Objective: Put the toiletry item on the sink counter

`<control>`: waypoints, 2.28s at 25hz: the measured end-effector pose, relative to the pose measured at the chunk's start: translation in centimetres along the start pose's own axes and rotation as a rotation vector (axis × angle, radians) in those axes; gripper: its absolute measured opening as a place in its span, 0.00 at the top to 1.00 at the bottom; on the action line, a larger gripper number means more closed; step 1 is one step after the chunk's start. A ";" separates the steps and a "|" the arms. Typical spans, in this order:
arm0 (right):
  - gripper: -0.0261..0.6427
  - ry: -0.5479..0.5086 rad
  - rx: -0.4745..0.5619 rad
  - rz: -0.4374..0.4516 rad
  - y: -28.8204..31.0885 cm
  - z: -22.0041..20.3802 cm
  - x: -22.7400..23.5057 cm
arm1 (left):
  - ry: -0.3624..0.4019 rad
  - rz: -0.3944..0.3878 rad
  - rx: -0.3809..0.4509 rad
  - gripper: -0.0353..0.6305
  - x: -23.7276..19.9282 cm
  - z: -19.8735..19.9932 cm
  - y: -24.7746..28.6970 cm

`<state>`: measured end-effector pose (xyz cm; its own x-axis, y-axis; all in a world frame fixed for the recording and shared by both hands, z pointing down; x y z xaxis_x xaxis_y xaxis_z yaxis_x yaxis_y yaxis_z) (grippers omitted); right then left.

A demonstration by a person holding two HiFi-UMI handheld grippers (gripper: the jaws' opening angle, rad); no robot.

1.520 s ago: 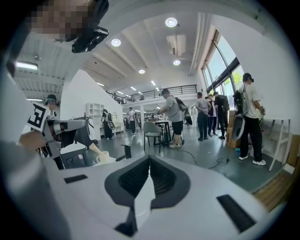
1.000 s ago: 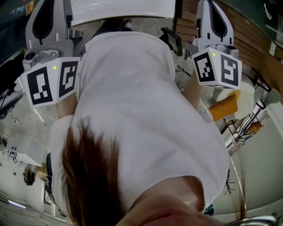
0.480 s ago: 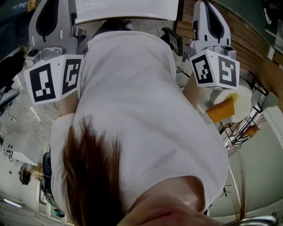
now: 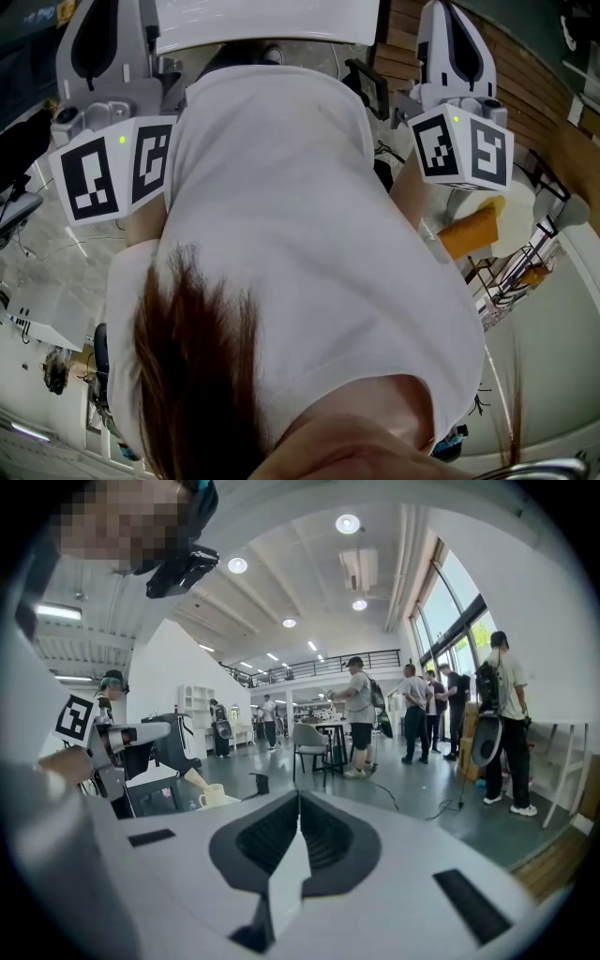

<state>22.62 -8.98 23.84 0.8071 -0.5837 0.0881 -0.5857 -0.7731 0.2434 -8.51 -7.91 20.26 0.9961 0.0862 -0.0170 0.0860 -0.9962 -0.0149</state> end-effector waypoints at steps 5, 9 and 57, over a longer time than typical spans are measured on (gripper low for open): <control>0.94 -0.003 -0.001 -0.001 0.1 0.2 -0.1 | -0.003 -0.015 -0.015 0.93 0.0 -0.1 0.3; 0.94 -0.001 -0.005 -0.002 0.2 0.1 0.0 | -0.003 -0.021 -0.028 0.93 0.0 -0.4 0.6; 0.94 0.015 -0.036 -0.104 -0.4 -0.1 0.6 | -0.037 -0.069 -0.055 0.93 -0.7 -0.7 1.3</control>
<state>23.34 -8.94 23.91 0.8646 -0.4968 0.0749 -0.4958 -0.8197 0.2869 -9.11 -9.31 20.91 0.9866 0.1540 -0.0544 0.1561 -0.9870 0.0375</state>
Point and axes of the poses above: the fingertips, and each gripper's own axes: y forward along the fingers, x to its right, z out of its top, the point moved 8 cm from there along -y, backward along the fingers, and after that the axes turned 12 degrees about z, right-handed, at the moved point
